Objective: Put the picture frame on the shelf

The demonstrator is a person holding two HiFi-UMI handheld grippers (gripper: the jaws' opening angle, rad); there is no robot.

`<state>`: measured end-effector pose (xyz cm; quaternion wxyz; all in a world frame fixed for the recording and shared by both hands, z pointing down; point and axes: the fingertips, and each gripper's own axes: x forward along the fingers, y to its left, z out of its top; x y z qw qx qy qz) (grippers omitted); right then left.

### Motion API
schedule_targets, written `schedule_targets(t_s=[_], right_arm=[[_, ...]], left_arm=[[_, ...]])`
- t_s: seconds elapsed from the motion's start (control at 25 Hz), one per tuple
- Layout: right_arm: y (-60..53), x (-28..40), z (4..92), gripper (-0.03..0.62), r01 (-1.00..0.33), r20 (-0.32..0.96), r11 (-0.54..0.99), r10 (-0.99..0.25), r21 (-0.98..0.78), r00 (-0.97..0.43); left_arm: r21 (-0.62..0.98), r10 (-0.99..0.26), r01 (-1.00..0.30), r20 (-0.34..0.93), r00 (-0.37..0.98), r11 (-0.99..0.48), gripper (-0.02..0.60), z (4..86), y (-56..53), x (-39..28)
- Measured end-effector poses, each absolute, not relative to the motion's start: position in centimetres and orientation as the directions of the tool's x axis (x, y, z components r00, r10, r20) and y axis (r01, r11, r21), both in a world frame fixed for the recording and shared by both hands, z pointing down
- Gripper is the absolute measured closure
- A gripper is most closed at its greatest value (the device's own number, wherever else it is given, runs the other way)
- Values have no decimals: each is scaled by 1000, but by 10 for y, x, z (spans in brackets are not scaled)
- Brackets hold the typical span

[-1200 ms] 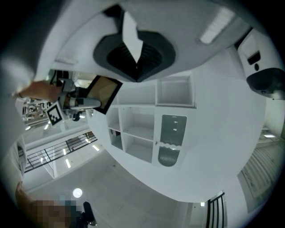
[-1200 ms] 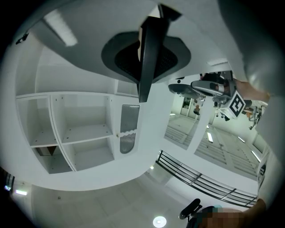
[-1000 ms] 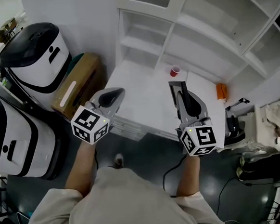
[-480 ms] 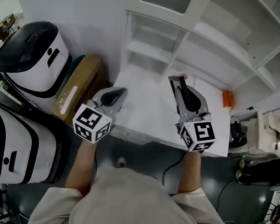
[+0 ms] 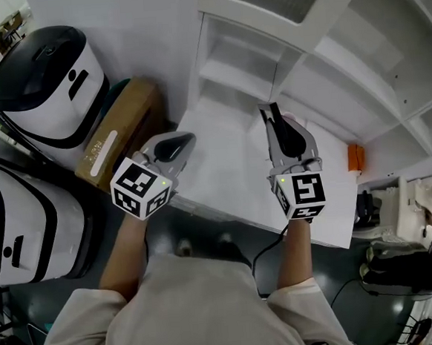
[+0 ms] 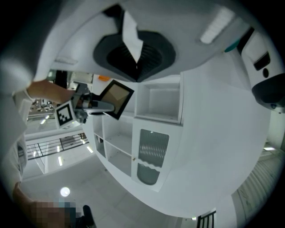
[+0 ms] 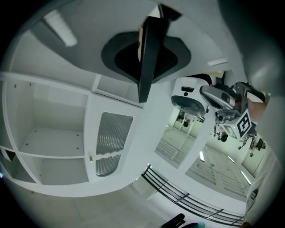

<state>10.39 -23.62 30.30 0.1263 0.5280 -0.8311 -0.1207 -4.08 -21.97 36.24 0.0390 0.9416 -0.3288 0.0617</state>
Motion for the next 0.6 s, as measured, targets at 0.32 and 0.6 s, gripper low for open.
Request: schedule_targets(t_s=[0.32,0.6], right_arm=[[-292,88,304,531,-759,109,507,-853,408,-511],[-340,78,311,530,-643,154,560,-804,522,-575]], left_arm=[[52,-674,-688,158,722,-724,580,369,-255,-38],[62,-727,-741,160,668,-668,580,371,-281,-30]])
